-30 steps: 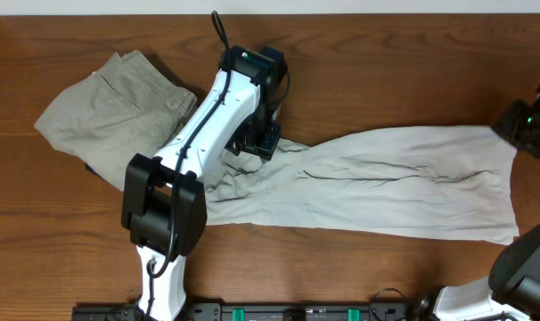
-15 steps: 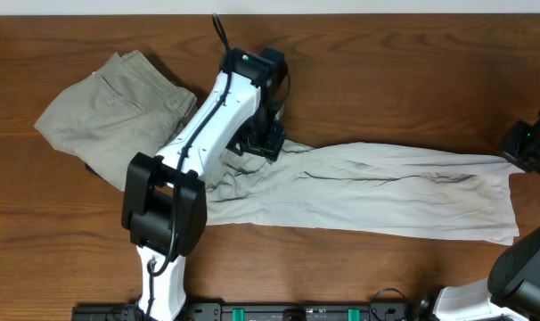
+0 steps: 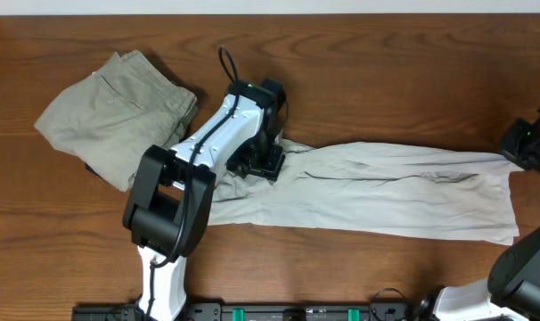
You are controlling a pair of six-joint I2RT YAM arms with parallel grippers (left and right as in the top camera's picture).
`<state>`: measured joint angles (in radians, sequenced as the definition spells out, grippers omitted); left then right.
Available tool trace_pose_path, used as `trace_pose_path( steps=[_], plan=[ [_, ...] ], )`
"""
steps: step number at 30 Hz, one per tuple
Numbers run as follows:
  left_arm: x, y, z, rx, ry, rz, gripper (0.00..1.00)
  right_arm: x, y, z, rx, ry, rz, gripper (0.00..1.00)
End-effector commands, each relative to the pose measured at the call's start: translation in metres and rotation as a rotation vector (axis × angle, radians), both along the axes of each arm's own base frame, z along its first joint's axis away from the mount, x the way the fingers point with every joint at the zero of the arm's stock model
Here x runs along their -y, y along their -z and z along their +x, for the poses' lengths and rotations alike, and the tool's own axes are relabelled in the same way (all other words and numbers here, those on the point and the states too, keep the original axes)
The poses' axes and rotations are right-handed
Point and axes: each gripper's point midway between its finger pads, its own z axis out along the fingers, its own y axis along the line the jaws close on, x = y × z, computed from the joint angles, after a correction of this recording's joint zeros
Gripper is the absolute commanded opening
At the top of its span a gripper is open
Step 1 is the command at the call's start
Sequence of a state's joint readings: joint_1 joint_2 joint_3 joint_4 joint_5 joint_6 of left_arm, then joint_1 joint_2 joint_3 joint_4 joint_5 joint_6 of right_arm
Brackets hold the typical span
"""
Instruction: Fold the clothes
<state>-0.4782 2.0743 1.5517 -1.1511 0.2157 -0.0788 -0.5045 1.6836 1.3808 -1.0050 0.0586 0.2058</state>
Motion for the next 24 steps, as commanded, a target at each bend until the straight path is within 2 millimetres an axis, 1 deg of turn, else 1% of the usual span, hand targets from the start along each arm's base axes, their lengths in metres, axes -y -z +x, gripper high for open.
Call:
trace_pose_path(
  steps=[1,4,6,8,10,11,15,16,19,21,23,24],
  plan=[
    [-0.020,0.004,0.007,0.042,0.013,0.114,0.64,0.000,-0.010,0.002,0.031,0.015,-0.008,0.01],
    [-0.038,0.003,0.011,0.073,0.029,0.210,0.64,0.000,-0.010,0.002,0.032,0.016,-0.009,0.01],
    [-0.050,0.001,0.014,0.095,0.009,0.284,0.64,0.001,-0.010,0.002,0.034,0.016,-0.010,0.01],
    [-0.056,0.000,0.016,0.112,0.004,0.324,0.64,0.001,-0.010,0.002,0.034,0.016,-0.010,0.01],
    [-0.055,0.000,0.015,0.107,0.001,0.313,0.64,0.001,-0.010,0.002,0.034,0.016,-0.010,0.01],
    [-0.051,0.001,0.013,0.094,-0.004,0.290,0.64,0.001,-0.010,0.002,0.034,0.016,-0.010,0.01],
    [-0.025,0.004,0.000,0.017,-0.029,0.143,0.64,0.001,-0.010,0.002,0.034,0.016,-0.010,0.01],
    [-0.021,0.005,-0.003,0.004,-0.033,0.119,0.64,0.001,-0.010,0.002,0.034,0.016,-0.010,0.01],
    [-0.022,0.013,-0.010,-0.018,-0.036,0.115,0.64,0.001,-0.010,0.002,0.034,0.017,-0.010,0.01],
    [-0.025,0.016,-0.015,-0.036,-0.036,0.125,0.51,0.001,-0.010,0.002,0.035,0.017,-0.011,0.01],
    [-0.026,0.018,-0.018,-0.045,-0.035,0.130,0.33,0.001,-0.010,0.002,0.035,0.017,-0.011,0.01],
    [-0.027,0.018,-0.018,-0.045,-0.035,0.130,0.21,0.001,-0.010,0.002,0.035,0.017,-0.011,0.01]
  ],
)
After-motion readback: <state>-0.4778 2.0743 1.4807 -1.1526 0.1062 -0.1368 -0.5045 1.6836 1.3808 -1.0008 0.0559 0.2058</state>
